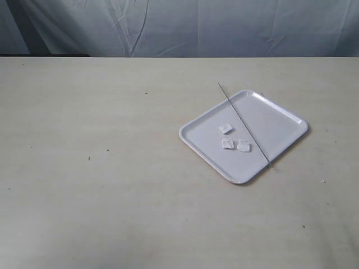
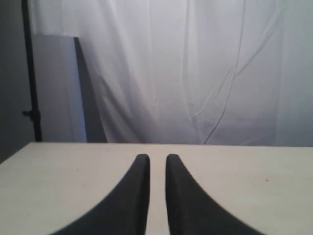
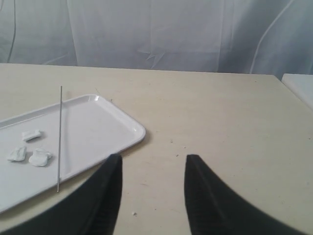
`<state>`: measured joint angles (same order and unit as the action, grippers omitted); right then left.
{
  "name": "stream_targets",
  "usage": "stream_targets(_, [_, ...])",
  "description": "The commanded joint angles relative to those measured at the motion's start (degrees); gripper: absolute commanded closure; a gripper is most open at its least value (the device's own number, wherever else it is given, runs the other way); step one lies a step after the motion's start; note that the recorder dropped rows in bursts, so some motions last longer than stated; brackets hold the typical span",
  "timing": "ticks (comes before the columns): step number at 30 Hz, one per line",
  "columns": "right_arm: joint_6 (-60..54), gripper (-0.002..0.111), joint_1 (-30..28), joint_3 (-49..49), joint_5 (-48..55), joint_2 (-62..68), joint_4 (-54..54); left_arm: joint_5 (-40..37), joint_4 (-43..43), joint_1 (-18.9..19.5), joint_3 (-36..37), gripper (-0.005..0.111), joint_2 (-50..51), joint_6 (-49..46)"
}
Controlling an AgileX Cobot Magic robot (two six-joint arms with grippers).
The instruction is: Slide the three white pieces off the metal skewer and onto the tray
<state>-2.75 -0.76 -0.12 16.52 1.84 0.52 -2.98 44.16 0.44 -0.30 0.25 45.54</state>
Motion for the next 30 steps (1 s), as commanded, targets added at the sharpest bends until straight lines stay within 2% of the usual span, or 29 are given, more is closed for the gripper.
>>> stream_targets(1, [0.41, 0.069, 0.18, 0.12, -0.05, -0.33, -0.01, -12.38, -31.09, -0.53, 0.3, 0.094, -0.25, -27.12])
stream_targets(3, [0.41, 0.069, 0.18, 0.12, -0.05, -0.33, -0.01, -12.83, -32.96, -0.53, 0.3, 0.094, -0.25, -34.48])
stream_targets(11, [0.41, 0.069, 0.18, 0.12, -0.05, -0.33, -0.01, -12.42, -37.32, -0.53, 0.3, 0.094, -0.25, -41.94])
stream_targets(20, [1.69, 0.069, 0.18, 0.12, 1.05, -0.22, -0.01, -12.42, -39.49, -0.41, 0.3, 0.094, -0.25, -42.83])
stream_targets(26, [2.75, 0.069, 0.18, 0.12, 1.32, -0.22, -0.01, -12.42, -41.04, 2.37, 0.3, 0.094, -0.25, -43.16])
stream_targets(30, [2.75, 0.069, 0.18, 0.12, 1.32, -0.22, -0.01, -12.42, -42.12, 2.82, 0.3, 0.094, -0.25, -43.46])
